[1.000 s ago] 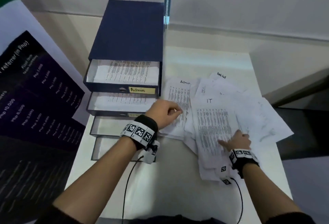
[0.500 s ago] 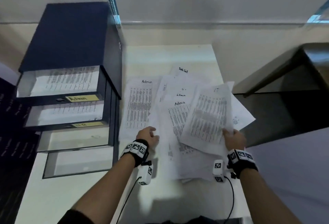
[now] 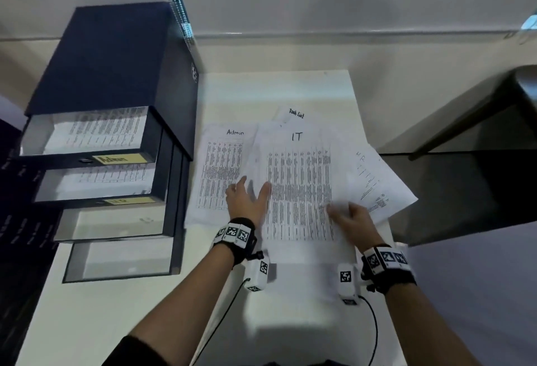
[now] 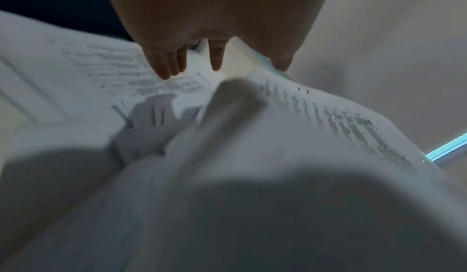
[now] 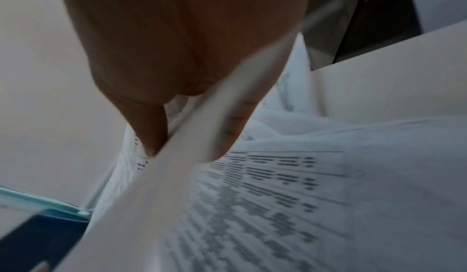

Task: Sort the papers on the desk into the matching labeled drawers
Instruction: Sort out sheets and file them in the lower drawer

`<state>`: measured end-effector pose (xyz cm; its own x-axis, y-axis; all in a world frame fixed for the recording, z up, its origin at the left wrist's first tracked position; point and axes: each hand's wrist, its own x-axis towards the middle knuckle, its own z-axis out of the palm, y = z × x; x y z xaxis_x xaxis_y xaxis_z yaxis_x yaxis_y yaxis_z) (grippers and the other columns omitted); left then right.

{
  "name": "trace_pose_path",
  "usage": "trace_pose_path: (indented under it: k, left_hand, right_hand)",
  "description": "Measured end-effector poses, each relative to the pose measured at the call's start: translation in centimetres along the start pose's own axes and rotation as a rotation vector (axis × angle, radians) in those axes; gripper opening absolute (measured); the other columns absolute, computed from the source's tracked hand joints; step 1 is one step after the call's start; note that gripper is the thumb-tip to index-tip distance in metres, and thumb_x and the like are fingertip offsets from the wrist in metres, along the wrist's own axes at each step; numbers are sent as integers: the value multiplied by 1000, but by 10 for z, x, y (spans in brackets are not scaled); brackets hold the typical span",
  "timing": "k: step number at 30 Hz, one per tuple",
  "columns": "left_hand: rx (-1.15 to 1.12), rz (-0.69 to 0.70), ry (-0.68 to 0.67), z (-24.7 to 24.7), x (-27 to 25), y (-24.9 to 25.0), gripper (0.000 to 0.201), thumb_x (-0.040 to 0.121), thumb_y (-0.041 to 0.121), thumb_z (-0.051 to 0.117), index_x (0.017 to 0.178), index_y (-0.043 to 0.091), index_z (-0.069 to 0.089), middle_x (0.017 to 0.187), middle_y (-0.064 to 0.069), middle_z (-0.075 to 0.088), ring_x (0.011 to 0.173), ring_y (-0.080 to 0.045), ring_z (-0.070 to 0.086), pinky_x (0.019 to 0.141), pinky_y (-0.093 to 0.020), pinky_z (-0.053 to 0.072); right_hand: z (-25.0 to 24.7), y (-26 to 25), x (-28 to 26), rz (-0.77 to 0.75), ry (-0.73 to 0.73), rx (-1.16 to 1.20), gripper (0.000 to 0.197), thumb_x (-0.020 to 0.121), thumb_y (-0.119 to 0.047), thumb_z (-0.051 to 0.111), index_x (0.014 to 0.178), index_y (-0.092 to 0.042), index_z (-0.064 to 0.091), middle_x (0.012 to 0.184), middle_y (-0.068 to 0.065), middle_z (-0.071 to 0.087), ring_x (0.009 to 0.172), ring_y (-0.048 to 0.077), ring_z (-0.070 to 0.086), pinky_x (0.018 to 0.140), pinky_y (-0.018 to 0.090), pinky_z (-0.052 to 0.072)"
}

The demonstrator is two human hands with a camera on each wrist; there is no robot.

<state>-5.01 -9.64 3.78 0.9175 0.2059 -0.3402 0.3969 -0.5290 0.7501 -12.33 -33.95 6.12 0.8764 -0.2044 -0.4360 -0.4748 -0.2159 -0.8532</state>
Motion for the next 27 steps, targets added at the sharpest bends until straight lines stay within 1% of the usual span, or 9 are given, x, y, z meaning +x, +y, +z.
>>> trace_pose_path:
  k: [2, 5, 9, 12, 14, 17, 21, 25, 27]
  left_hand:
    - [-147, 26, -53, -20, -6, 14, 74, 87, 60, 61, 148, 30, 34, 141, -3, 40, 127, -20, 44, 101, -36, 43]
    - [-282, 85, -143, -58, -6, 29, 63, 94, 38, 62, 150, 30, 35, 92, -1, 47, 83, -15, 49, 69, -19, 49]
    - [-230, 261, -123, -124, -1, 29, 71, 92, 31, 67, 150, 39, 27, 63, 2, 44, 54, -14, 43, 51, -21, 43]
    - [-278, 354, -225, -186, -8, 25, 79, 93, 22, 66, 150, 47, 19, 107, -3, 69, 66, -9, 63, 76, -34, 59]
    - [-247, 391, -276, -227, -17, 21, 66, 96, 13, 59, 149, 42, 32, 142, 2, 53, 77, -1, 60, 97, -35, 52]
    - [-209, 374, -304, -291, -31, 11, 45, 99, 7, 48, 137, 30, 56, 146, 10, 50, 120, 8, 50, 108, -17, 34]
    - [-216, 290, -285, -376, -50, -23, 43, 97, 5, 45, 122, 31, 69, 130, 16, 63, 121, -4, 54, 103, -23, 36]
    - [-113, 204, -336, -447, -63, -72, 41, 98, 2, 45, 122, 23, 69, 126, 10, 66, 119, -3, 59, 104, -21, 41]
    - [10, 125, -456, -469, -65, -107, 37, 100, 5, 46, 119, 27, 70, 106, 13, 73, 95, -3, 67, 88, -17, 49]
  right_hand:
    - [3, -24, -3, -69, -18, 35, 23, 88, -29, 71, 93, -7, 74, 88, 11, 76, 88, 32, 73, 80, 49, 59]
    - [9, -57, -6, -173, -54, 33, 21, 90, -26, 68, 101, -9, 72, 96, 9, 76, 91, 26, 73, 86, 52, 57]
    - [28, -99, -14, -228, -65, 192, 57, 94, -24, 65, 144, -34, 41, 119, 0, 66, 106, 3, 66, 89, 36, 57]
    - [58, -130, -26, -335, -80, 109, 81, 94, -20, 65, 152, -48, 16, 123, -33, 45, 110, -18, 52, 87, 17, 50]
    - [87, -151, -38, -369, -128, 30, 74, 95, -15, 64, 150, -47, 26, 138, -27, 42, 126, -3, 46, 99, 24, 44]
    - [136, -178, -58, -337, -157, 60, 53, 93, 1, 57, 136, -30, 56, 143, -4, 53, 132, 13, 49, 103, 27, 45]
    - [202, -206, -88, -138, -455, 274, 46, 88, 10, 49, 122, -16, 68, 128, 16, 64, 91, 24, 67, 82, 28, 54]
    - [259, -209, -113, -36, -770, 126, 40, 89, 8, 55, 123, -11, 67, 115, 0, 71, 44, 7, 52, 46, 17, 47]
    - [288, -197, -125, 13, -837, 71, 34, 88, -3, 63, 120, -10, 69, 118, 2, 71, 36, 6, 48, 44, 18, 49]
